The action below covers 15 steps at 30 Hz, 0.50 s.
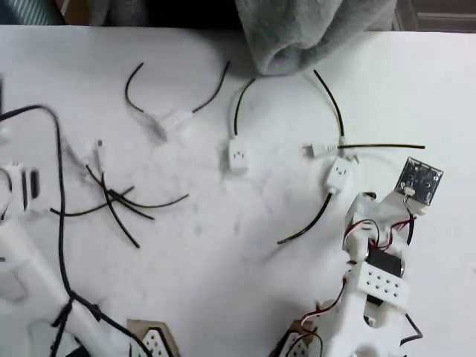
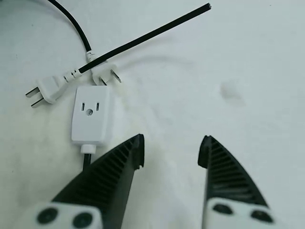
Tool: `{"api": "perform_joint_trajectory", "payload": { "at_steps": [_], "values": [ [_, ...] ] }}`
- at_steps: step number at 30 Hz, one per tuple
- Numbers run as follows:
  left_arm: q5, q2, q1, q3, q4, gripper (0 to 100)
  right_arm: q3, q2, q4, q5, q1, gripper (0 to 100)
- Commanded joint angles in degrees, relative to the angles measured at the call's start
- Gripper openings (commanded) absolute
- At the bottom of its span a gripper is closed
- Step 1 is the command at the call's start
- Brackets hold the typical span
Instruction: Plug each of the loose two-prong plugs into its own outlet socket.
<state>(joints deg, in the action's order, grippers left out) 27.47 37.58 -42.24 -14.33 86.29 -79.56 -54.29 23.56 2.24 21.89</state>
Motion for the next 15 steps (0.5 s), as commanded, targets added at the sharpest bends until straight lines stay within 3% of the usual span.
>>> {"api": "perform_joint_trajectory", "payload": {
  "at_steps": [1, 7, 15],
  "values": [
    [-2.5, -4.2, -4.2, -4.6, -2.3, 20, 0.2, 0.3, -1.0, -0.2, -0.4, 19.8],
    [-13.2, -21.7, -6.7, -0.9, -2.1, 20, 0.2, 0.3, -0.9, -0.2, -0.4, 19.8],
    [-23.0, -45.0, -8.1, 17.1, -2.2, 20, 0.2, 0.3, -1.0, -0.3, -1.9, 19.8]
  ]
}}
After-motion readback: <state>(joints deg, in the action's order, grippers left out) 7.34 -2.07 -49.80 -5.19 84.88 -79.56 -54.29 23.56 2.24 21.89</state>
